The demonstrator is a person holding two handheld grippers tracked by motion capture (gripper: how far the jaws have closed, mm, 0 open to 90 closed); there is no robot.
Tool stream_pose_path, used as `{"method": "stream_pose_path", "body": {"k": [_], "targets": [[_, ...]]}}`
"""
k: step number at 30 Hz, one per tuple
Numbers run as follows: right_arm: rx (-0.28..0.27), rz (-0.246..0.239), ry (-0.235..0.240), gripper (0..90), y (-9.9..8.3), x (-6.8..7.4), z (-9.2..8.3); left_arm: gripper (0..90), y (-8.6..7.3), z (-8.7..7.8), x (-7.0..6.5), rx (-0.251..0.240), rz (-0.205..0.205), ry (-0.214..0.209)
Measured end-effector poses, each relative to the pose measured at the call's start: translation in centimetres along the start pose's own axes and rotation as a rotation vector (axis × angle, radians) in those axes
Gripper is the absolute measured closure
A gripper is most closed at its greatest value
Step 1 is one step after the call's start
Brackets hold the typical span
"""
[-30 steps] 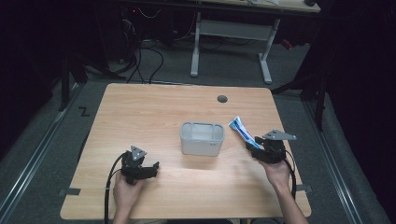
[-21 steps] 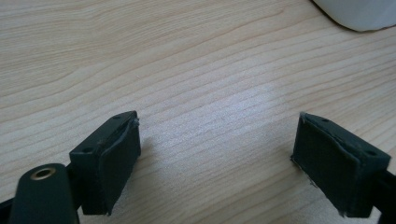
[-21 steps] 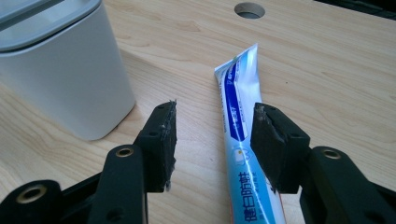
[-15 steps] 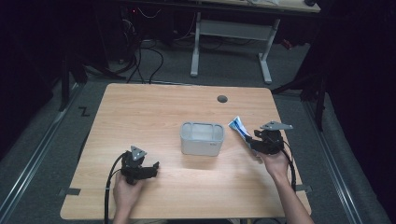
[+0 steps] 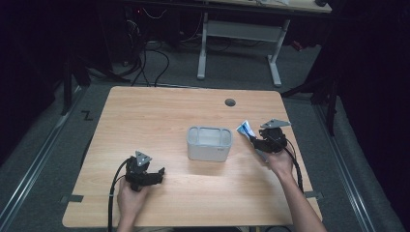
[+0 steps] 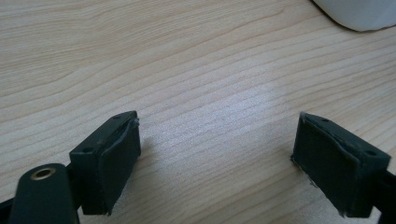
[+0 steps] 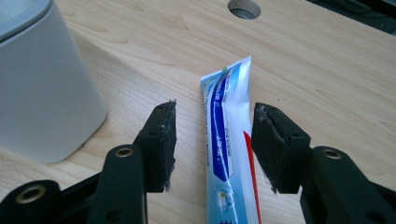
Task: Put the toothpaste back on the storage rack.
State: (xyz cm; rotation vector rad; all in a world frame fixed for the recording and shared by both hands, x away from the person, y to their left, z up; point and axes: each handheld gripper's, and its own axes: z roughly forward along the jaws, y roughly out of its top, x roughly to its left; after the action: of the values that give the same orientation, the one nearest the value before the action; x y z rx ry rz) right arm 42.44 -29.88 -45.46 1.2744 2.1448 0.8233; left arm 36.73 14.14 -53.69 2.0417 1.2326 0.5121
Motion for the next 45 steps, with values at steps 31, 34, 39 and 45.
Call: {"method": "stream_pose_path", "body": {"k": [31, 34, 39, 45], "targets": [[0.163, 0.010, -0.008, 49.7, 1.3, -0.5, 5.7, 15.4, 0.0, 0.0, 0.0, 0.000, 0.000, 0.000], [0.181, 0.011, -0.012, 49.7, 1.2, -0.5, 6.2, 15.4, 0.0, 0.0, 0.0, 0.000, 0.000, 0.000], [0.195, 0.010, -0.020, 49.8, 1.0, -0.5, 6.7, 15.4, 0.0, 0.0, 0.0, -0.001, 0.000, 0.000], [0.221, 0.030, -0.052, 51.9, 1.0, -0.9, 7.2, 15.4, 0.0, 0.0, 0.0, -0.002, -0.002, 0.000]]}}
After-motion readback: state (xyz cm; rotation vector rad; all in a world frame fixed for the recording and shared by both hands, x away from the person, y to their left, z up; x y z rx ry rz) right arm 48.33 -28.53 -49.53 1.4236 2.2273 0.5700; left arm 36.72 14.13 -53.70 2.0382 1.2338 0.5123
